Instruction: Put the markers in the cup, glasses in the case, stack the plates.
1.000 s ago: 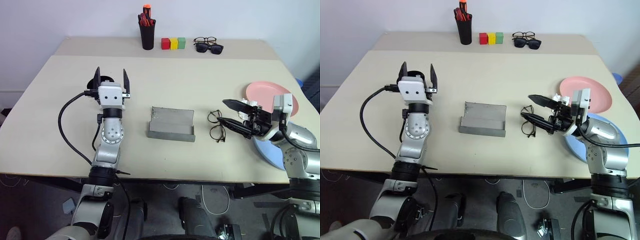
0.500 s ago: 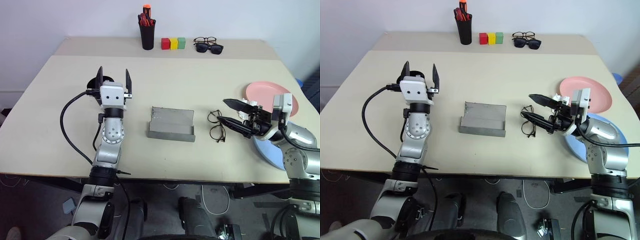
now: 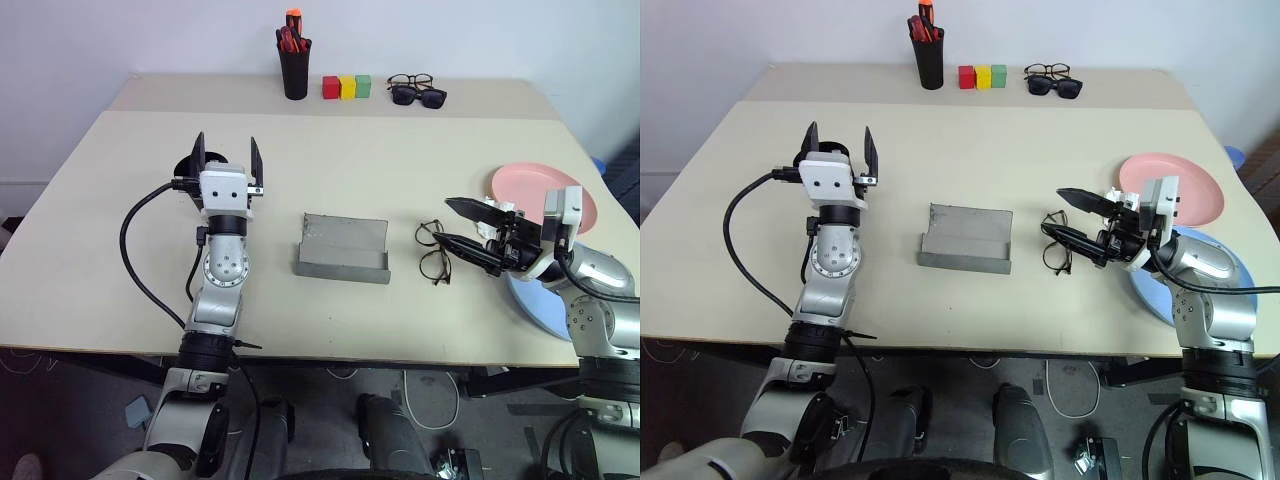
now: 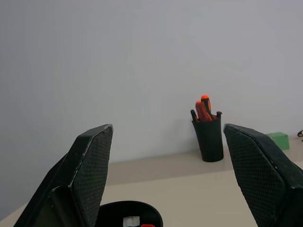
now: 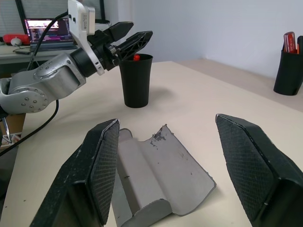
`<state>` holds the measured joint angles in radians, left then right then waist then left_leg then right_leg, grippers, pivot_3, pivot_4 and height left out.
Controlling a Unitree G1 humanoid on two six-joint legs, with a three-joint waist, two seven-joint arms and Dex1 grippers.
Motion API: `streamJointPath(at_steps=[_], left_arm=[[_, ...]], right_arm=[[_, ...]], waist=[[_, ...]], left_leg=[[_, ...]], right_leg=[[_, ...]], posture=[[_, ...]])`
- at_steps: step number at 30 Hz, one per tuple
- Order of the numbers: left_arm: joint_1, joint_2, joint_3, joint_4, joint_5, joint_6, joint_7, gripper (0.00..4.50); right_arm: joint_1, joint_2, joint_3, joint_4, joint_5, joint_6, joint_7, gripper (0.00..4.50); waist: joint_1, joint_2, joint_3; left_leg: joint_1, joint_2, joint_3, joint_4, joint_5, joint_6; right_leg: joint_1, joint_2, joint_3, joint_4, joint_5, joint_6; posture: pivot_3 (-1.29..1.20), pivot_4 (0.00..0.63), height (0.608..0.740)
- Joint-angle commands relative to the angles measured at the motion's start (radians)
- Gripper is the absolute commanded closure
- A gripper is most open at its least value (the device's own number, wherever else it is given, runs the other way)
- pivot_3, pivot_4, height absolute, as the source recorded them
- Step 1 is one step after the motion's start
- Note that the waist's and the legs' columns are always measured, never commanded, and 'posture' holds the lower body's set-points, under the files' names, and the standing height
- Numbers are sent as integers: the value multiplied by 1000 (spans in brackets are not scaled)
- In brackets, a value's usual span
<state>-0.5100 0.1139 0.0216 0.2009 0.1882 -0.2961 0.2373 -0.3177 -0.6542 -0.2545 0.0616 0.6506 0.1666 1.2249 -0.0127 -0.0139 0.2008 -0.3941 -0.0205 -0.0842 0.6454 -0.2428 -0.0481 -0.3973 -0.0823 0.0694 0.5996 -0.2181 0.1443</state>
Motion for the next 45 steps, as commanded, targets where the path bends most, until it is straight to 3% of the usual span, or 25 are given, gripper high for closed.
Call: streamJointPath(at_steps=[1,45], left_arm=[[-20,-1,4,-15,13,-17,8,680],[-15,-18,-3,-30,31,-5,18,680]], right_arm=[[-17,-14,-22,-29,9,-11,4,1204],[-17,-7,-17,-31,4,-11,-2,1204]], waist=[[0,0,0],[0,0,0]], left_leg=[[0,0,0,0,0,0],[0,0,0,0,0,0]], right_leg=[[0,0,0,0,0,0],[0,0,0,0,0,0]], posture=[[0,150,740],[0,150,740]])
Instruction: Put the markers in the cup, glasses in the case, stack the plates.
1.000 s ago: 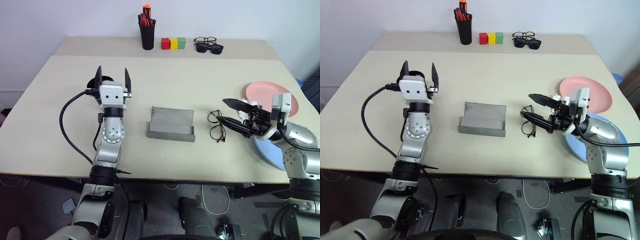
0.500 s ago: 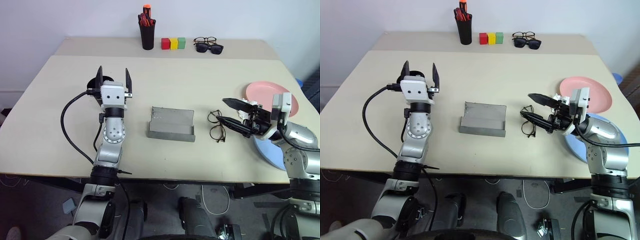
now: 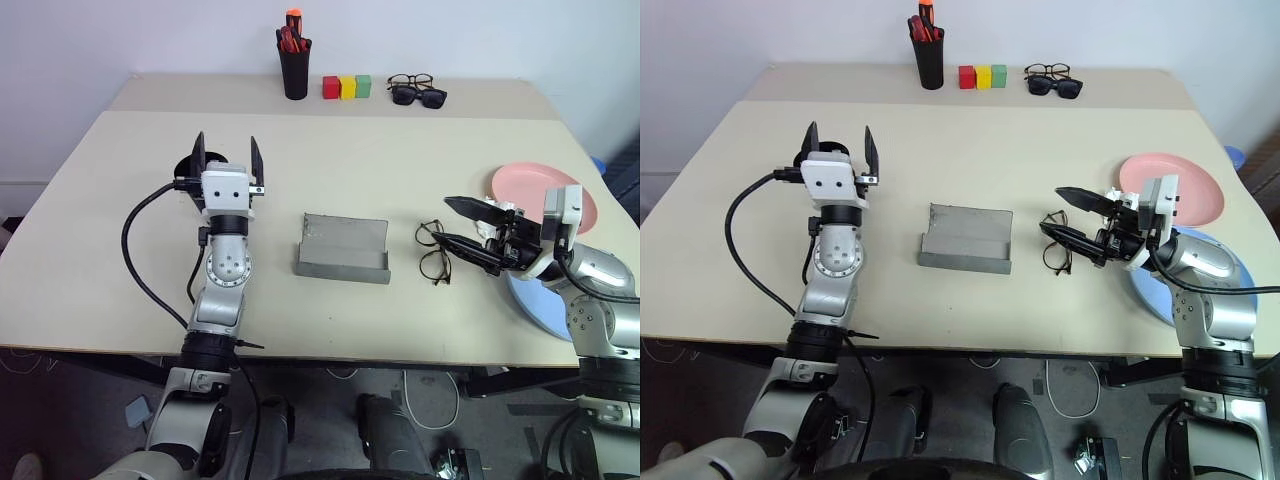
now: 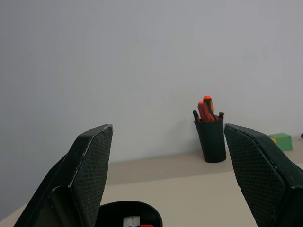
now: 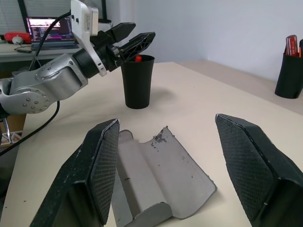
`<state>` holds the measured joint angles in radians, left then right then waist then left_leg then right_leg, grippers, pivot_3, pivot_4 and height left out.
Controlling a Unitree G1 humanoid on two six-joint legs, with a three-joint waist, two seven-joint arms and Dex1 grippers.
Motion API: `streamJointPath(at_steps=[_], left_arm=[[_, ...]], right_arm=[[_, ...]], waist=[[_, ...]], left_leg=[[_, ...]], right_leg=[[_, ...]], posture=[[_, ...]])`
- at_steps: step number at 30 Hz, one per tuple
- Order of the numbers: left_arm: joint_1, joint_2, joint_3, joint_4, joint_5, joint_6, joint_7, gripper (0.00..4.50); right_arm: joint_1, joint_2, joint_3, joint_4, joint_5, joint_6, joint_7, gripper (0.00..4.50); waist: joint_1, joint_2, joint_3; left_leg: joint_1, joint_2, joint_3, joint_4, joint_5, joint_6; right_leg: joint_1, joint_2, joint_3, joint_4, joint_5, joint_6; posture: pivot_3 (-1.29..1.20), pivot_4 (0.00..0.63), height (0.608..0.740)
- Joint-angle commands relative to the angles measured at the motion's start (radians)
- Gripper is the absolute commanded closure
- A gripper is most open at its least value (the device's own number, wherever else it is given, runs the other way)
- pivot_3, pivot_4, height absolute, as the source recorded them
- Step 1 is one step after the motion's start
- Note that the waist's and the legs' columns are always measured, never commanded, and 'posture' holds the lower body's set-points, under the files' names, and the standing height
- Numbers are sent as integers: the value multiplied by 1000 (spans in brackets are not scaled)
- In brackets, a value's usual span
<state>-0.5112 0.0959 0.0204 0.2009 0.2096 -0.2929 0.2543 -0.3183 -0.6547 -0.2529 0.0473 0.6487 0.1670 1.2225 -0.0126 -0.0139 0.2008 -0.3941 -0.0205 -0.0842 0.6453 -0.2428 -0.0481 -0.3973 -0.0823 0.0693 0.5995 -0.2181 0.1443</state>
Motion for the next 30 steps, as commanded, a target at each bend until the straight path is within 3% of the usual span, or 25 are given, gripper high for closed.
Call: streamJointPath(at_steps=[1,30], left_arm=[[-15,0,-1,-29,9,-9,1,680],[-16,-1,-2,-26,6,-13,-9,680]], right_arm=[[-16,-7,-19,-17,6,-12,0,1204],[-9,-8,-20,-25,7,-10,-9,1204]], waist=[[0,0,0],[0,0,0]], left_leg=[[0,0,0,0,0,0],[0,0,0,0,0,0]], right_leg=[[0,0,0,0,0,0],[0,0,0,0,0,0]], posture=[[0,150,740],[0,150,740]])
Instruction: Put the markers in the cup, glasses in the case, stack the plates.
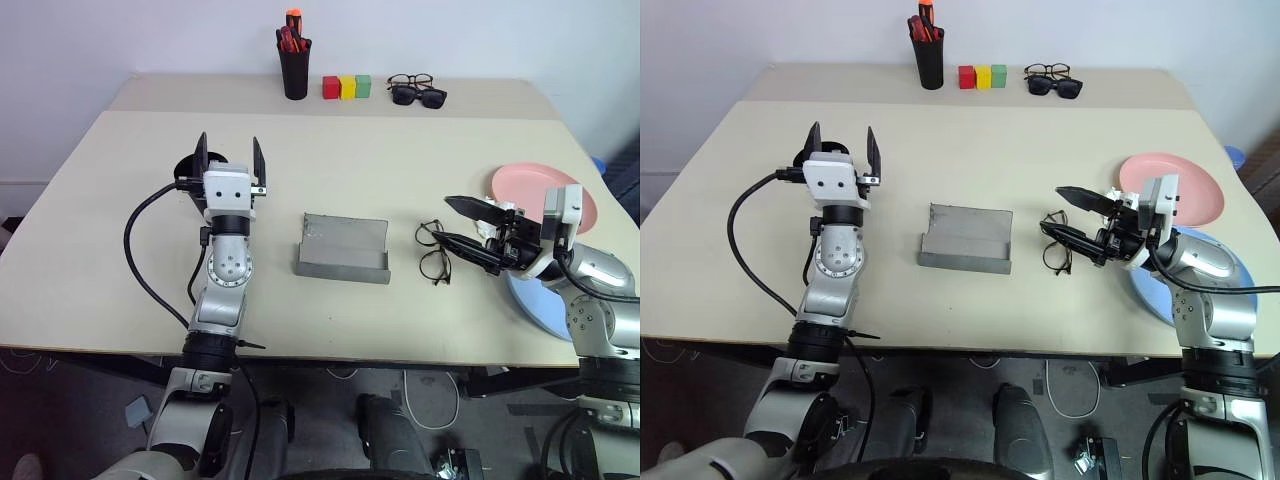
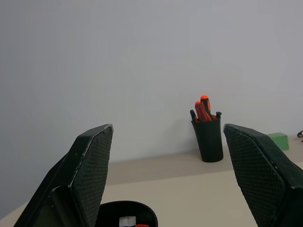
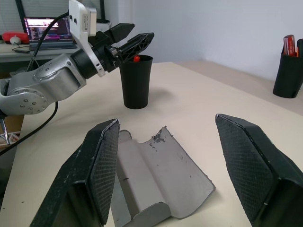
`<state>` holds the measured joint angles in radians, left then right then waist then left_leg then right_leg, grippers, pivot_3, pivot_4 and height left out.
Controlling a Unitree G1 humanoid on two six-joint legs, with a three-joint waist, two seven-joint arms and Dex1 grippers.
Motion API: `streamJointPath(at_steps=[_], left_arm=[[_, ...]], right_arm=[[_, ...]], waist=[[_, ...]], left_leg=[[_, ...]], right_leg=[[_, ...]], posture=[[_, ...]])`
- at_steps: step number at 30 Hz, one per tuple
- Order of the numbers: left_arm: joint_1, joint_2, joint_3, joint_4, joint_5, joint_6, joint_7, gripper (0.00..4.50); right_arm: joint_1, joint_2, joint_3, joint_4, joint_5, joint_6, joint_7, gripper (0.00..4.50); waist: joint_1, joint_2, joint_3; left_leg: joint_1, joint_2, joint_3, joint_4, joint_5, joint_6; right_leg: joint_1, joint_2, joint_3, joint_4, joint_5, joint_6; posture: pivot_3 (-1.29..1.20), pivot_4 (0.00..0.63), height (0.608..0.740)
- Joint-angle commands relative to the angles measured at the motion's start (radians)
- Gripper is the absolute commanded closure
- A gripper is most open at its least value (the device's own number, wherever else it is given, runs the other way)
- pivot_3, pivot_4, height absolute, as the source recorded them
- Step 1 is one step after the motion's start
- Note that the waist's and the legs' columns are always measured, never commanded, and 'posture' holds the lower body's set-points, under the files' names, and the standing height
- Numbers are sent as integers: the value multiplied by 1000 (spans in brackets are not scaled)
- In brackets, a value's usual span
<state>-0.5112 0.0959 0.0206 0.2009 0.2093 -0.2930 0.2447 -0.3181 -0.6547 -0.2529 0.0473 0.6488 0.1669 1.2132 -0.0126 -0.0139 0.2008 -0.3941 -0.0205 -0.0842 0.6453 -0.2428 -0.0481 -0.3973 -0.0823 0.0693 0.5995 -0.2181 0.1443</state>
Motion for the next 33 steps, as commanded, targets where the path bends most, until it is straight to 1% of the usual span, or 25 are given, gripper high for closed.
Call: streamJointPath(at_steps=[1,33], left_arm=[[-15,-2,-3,-27,7,-13,1,680],[-8,-17,-9,-29,7,-13,-3,680]], right_arm=[[-10,-8,-20,-25,8,-9,1,1204],[3,-18,-28,-36,11,-2,1,1204]], waist=[[0,0,0],[0,0,0]], left_leg=[[0,0,0,0,0,0],[0,0,0,0,0,0]], right_leg=[[0,0,0,0,0,0],[0,0,0,0,0,0]], posture=[[0,150,740],[0,150,740]])
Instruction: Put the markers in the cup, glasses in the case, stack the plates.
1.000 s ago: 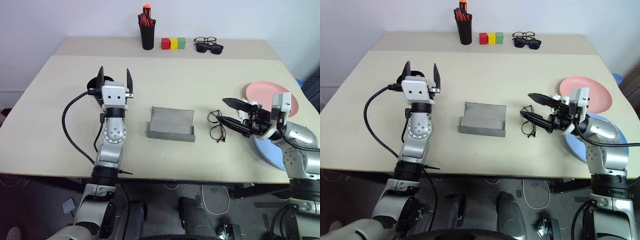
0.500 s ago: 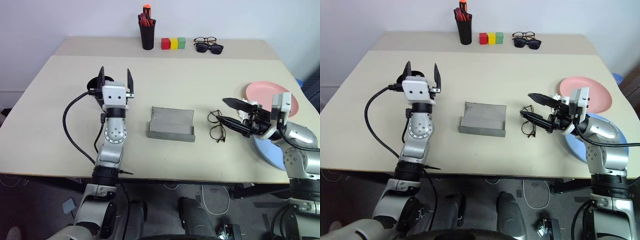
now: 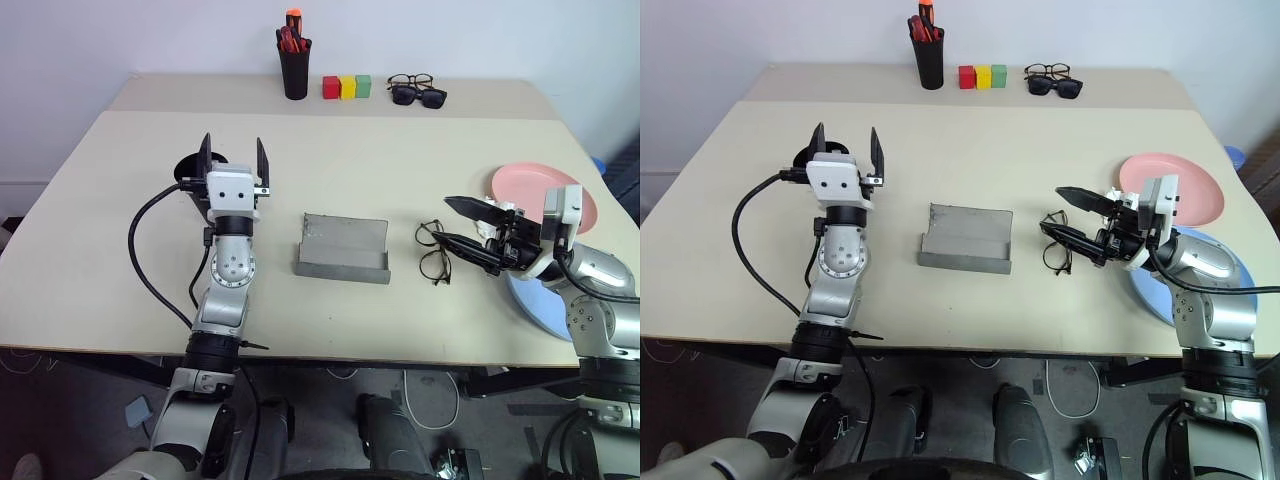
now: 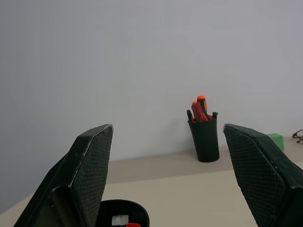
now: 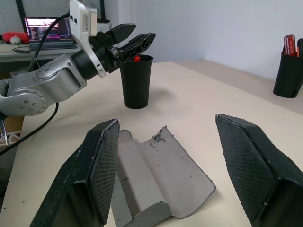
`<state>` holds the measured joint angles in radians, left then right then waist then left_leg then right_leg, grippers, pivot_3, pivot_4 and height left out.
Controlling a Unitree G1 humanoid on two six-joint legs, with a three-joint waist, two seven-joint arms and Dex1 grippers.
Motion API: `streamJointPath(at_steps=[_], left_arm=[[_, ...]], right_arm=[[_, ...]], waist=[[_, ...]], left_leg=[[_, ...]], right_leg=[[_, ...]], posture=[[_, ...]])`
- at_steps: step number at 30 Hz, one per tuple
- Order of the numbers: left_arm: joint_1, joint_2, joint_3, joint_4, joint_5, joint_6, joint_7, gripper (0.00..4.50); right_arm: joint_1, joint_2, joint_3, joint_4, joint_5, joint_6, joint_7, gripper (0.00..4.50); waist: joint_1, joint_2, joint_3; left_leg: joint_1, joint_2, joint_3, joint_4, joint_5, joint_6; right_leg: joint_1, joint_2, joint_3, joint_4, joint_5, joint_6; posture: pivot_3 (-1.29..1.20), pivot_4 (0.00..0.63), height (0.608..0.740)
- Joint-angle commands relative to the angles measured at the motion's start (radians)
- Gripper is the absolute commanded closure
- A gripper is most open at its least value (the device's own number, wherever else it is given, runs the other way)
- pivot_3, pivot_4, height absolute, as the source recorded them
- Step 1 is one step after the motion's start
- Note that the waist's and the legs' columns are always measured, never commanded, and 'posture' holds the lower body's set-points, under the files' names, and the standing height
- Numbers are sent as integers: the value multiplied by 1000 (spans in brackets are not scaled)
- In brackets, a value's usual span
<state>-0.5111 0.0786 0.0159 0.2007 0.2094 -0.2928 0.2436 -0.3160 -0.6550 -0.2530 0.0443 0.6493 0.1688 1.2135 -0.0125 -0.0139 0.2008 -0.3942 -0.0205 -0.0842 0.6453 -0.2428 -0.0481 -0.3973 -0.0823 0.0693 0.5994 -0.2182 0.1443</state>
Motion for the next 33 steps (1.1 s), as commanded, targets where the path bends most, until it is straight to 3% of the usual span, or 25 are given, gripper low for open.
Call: streamJointPath(at_steps=[1,33], left_arm=[[-8,0,-5,-28,8,-13,-1,680],[-3,-2,-7,-30,8,-14,-8,680]], right_arm=[[1,-18,-29,-33,11,-4,1,1204],[-4,-21,-29,-27,9,-3,0,1204]], waist=[[0,0,0],[0,0,0]], left_leg=[[0,0,0,0,0,0],[0,0,0,0,0,0]], right_leg=[[0,0,0,0,0,0],[0,0,0,0,0,0]], posture=[[0,150,740],[0,150,740]])
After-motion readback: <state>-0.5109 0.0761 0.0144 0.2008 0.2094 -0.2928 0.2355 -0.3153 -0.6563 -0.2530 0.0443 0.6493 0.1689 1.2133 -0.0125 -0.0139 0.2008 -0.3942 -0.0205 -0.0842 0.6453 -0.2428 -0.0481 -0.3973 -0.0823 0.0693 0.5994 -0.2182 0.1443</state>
